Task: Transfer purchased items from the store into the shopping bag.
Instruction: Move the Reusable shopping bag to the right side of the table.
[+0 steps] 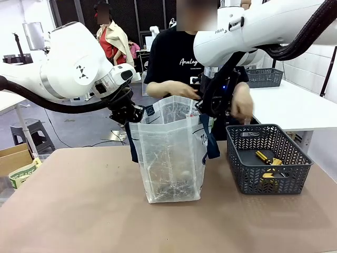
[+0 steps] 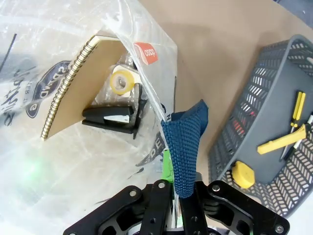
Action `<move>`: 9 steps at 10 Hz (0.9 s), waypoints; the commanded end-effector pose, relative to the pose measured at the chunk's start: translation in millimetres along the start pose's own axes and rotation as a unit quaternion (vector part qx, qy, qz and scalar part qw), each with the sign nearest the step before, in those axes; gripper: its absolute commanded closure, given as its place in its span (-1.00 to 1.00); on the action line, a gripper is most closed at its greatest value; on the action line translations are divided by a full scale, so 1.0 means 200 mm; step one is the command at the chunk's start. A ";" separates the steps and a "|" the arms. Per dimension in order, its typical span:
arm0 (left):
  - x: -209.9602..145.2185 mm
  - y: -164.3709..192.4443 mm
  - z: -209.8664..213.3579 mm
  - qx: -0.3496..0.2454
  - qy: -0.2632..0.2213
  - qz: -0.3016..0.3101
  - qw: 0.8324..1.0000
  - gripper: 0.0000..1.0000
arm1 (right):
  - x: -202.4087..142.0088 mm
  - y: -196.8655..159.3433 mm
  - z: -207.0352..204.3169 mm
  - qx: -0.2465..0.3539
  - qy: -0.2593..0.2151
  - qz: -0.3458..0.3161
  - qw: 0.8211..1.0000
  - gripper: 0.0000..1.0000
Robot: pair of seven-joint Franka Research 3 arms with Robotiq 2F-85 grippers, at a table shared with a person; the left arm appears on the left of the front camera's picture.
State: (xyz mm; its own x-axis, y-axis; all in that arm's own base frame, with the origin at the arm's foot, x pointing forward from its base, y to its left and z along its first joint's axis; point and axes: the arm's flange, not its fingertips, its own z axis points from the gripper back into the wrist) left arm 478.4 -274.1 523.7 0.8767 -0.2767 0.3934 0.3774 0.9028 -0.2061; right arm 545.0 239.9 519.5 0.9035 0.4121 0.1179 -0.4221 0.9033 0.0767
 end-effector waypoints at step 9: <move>0.00 0.01 0.00 0.000 -0.001 0.001 1.000 1.00 | 0.00 0.00 0.00 0.000 0.001 0.000 1.000 1.00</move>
State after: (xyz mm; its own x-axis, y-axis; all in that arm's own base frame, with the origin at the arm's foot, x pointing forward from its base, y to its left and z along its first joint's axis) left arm 478.4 -274.1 523.7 0.8767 -0.2767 0.3934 0.3774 0.9028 -0.2061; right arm 545.0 239.9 519.4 0.9035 0.4121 0.1179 -0.4221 0.9033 0.0767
